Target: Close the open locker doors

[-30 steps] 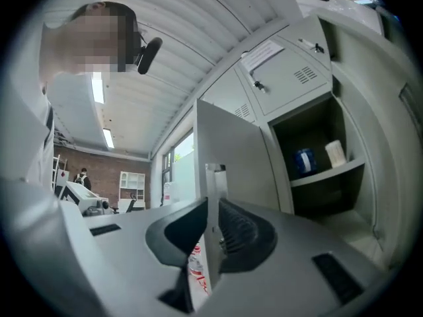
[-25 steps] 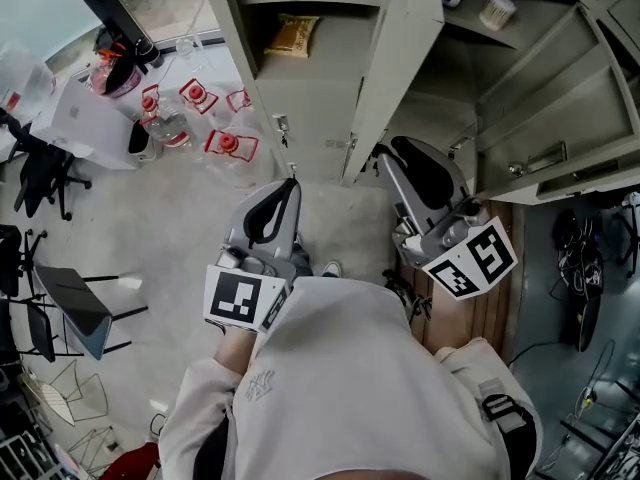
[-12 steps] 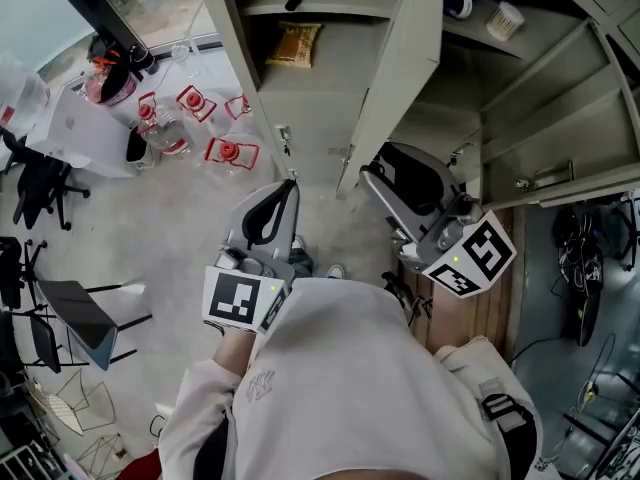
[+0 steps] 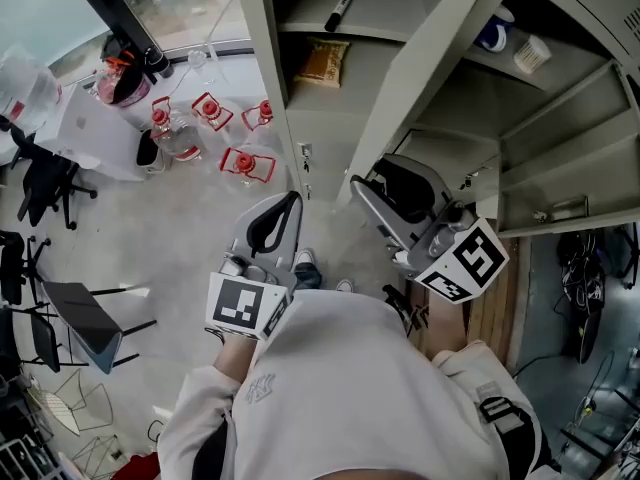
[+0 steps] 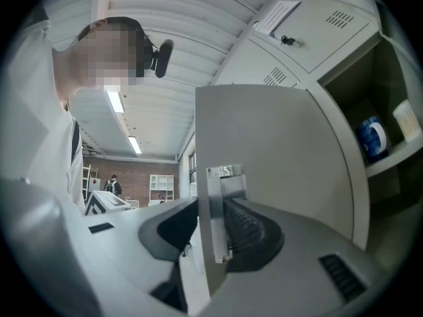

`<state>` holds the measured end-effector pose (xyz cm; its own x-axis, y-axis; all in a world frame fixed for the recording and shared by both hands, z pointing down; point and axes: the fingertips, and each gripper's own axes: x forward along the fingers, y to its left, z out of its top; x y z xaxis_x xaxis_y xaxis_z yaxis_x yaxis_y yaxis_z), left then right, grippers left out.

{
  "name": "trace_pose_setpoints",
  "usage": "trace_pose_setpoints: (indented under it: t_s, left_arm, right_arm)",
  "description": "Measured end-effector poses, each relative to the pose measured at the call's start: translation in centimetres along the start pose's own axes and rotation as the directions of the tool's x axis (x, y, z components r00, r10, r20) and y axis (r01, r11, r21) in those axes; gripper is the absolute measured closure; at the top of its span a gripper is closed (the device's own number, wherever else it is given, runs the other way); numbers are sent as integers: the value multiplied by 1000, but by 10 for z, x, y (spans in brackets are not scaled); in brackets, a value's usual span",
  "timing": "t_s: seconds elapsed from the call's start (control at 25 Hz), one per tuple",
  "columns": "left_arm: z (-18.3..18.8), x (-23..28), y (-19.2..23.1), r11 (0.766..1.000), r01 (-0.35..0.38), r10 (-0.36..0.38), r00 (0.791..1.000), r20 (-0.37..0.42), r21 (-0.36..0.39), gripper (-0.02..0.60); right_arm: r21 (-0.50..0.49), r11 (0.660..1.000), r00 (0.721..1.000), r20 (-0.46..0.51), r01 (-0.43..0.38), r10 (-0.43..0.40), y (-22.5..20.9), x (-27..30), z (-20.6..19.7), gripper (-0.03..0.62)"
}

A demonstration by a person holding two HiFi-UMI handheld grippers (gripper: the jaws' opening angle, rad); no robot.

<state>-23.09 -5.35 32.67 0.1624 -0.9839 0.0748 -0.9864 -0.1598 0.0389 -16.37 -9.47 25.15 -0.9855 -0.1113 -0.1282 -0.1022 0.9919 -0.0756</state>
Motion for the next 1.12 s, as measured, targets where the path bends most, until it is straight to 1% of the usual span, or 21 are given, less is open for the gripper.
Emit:
trace_pose_setpoints:
  t_s: [0.24, 0.32, 0.44, 0.56, 0.76, 0.88, 1.0, 1.12]
  left_arm:
    - [-1, -4, 32, 1000, -22, 22, 1000, 9, 8, 574]
    - [0, -5, 41, 1000, -23, 23, 1000, 4, 0, 574]
    - [2, -6, 53, 1000, -23, 23, 1000, 2, -10, 574]
    - [6, -4, 67, 1000, -19, 19, 999, 36, 14, 574]
    - [7, -2, 82, 1000, -4, 4, 999, 40, 3, 574]
    - [8, 1, 89, 1000, 0, -1, 999, 53, 7, 574]
    - [6, 3, 90, 1000, 14, -14, 999, 34, -9, 574]
    - [7, 7, 95, 1000, 27, -27, 998, 54, 4, 574]
  right_arm:
    - [-16, 1000, 1000, 9, 9, -9, -4, 29, -7, 482]
    - [-31, 999, 1000, 5, 24, -24, -5, 40, -9, 480]
    - [-69, 995, 998, -9, 69, -70, -8, 55, -11, 481]
    - [-81, 991, 994, 2, 110, -110, -13, 67, -12, 480]
    - [-55, 977, 977, 60, 207, -204, -17, 75, -13, 467]
    - [-46, 965, 964, 79, 256, -252, -20, 77, -15, 457]
    - [-64, 956, 956, 77, 287, -282, -23, 79, -16, 453]
    - [-84, 950, 953, 65, 300, -296, -27, 87, -17, 453]
